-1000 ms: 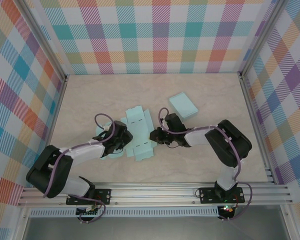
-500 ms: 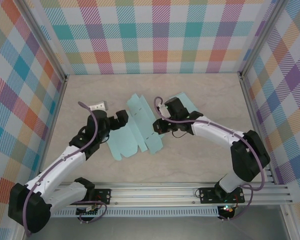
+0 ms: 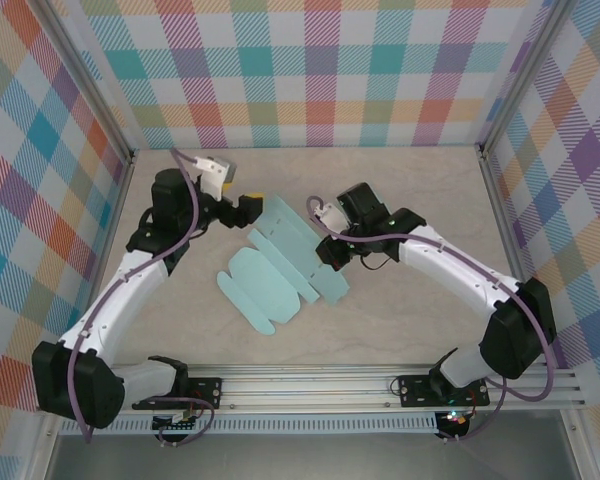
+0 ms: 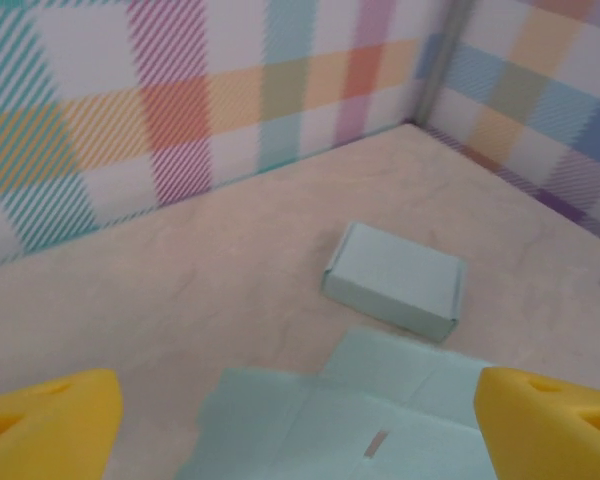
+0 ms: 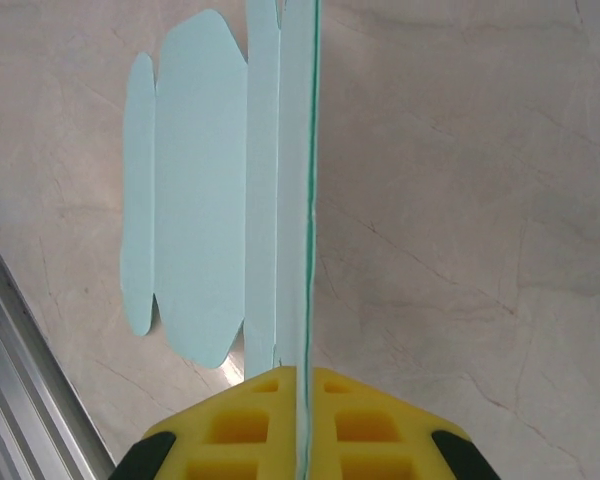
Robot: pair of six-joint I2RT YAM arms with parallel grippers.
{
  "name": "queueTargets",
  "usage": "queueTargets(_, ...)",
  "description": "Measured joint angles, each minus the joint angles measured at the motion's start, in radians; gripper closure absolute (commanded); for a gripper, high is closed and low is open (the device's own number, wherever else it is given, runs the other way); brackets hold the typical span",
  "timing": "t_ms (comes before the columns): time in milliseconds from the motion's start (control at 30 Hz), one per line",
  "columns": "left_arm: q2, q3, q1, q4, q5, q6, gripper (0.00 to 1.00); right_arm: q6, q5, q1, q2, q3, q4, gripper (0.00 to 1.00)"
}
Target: Fold the paper box
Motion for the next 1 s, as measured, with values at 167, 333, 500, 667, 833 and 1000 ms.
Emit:
queueTargets(167,0.139,0.24,-0.004,-0.241,0.214,0.303,0.26,-0.085,0.001,0.0,0.0,0.03,-0.052,0.99)
queueTargets(333,0.225,0.351,-0.052,-0.424,0.232,0.553,0.29,-0.128,0.0,0.0,0.0,0.064,-0.079,0.99)
queueTargets(500,0.273,0.381,-0.12,-0.545,0.167,0.696,0.29,-0.151,-0.008,-0.002,0.011,0.084,-0.087,0.99)
queueTargets(667,0.324,0.443,-0.149,-0.622,0.095,0.775,0.31,-0.17,-0.02,-0.005,0.027,0.089,-0.097,0.99)
queueTargets(833,0.373,0.514,-0.167,-0.694,0.03,0.837,0.52,-0.173,-0.026,-0.009,0.029,0.094,-0.105,0.99)
queueTargets(1000,0.396,0.524,-0.201,-0.732,-0.047,0.87,0.63,-0.173,-0.025,-0.018,0.031,0.095,-0.134,0.98)
